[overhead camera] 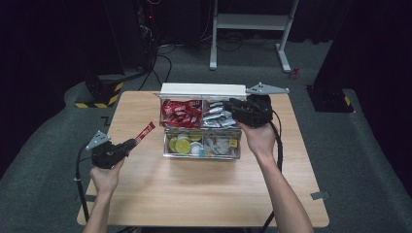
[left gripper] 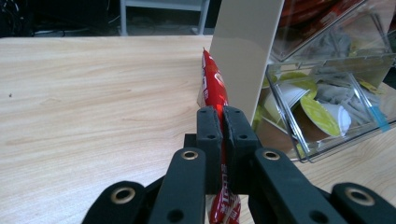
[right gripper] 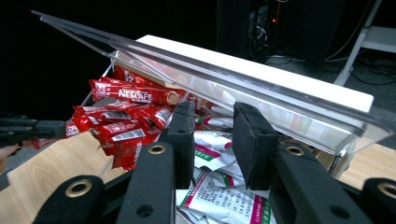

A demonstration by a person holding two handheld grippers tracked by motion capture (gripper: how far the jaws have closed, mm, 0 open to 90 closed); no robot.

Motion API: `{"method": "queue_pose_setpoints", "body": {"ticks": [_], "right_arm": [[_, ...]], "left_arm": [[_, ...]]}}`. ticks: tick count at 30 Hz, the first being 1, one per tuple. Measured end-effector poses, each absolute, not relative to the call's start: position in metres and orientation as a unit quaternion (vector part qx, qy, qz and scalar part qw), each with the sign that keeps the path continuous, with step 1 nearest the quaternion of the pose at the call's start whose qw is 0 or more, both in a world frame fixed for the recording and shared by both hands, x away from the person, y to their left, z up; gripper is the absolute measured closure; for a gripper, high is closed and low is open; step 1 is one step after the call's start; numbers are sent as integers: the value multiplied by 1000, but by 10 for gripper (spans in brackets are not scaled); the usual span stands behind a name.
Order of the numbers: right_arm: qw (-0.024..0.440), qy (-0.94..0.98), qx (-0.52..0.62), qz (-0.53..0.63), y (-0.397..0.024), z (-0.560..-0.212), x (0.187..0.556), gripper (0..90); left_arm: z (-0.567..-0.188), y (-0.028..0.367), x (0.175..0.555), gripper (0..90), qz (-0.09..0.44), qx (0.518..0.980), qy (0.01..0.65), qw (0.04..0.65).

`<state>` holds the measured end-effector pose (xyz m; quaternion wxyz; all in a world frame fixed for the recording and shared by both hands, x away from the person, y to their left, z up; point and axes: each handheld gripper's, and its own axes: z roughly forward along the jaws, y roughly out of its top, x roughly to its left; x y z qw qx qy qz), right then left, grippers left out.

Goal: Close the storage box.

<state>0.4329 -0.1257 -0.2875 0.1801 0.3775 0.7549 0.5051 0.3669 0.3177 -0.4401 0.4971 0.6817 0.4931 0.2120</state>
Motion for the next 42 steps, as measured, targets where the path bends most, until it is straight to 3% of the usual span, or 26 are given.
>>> {"method": "queue_pose_setpoints", "body": {"ticks": [24, 42], "right_arm": [[181, 756, 376, 505, -123, -288, 431, 692], [181, 757, 374, 503, -121, -288, 432, 692]], "left_arm": [[-491, 291, 389, 864, 199, 698, 520, 450], [-503, 280, 397, 856, 195, 711, 521, 430]]}}
